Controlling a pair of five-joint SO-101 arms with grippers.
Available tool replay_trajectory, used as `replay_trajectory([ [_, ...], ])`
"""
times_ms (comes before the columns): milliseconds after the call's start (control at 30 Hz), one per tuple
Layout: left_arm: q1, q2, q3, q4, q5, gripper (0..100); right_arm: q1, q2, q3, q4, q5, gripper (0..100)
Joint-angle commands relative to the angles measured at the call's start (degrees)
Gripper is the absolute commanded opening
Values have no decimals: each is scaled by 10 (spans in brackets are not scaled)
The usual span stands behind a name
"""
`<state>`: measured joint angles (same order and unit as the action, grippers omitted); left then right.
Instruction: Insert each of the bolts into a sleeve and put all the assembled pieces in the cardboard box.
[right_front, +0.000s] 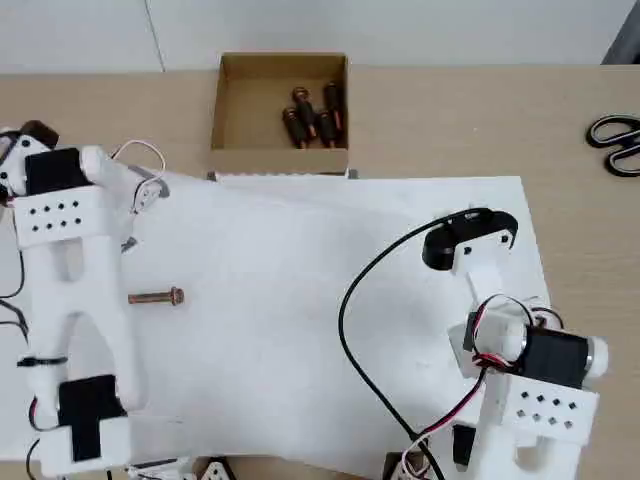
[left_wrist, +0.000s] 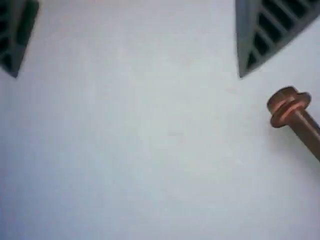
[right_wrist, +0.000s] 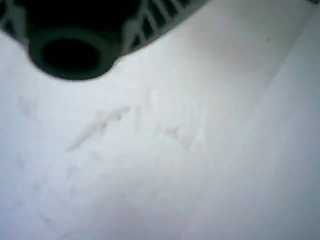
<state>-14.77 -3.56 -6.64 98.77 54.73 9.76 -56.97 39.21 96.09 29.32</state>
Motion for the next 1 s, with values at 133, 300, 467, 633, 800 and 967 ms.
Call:
replay_trajectory([
  [133, 8, -67, -21, 16, -100, 268, 7, -7, -5, -10, 7, 3],
  [300, 10, -101, -22, 14, -230, 266, 4, -7, -5, -10, 7, 3],
  [467, 10, -135, -20, 15, -484, 265, 5, -7, -5, -10, 8, 3],
  [633, 17, -88, 9, 16, -651, 264, 5, -3, -5, -10, 8, 3],
  [800, 7, -21, 21, 13, -861, 164, 7, -3, -4, -10, 8, 3],
  [967, 11, 35, 20, 16, -988, 134, 7, -3, -4, -10, 8, 3],
])
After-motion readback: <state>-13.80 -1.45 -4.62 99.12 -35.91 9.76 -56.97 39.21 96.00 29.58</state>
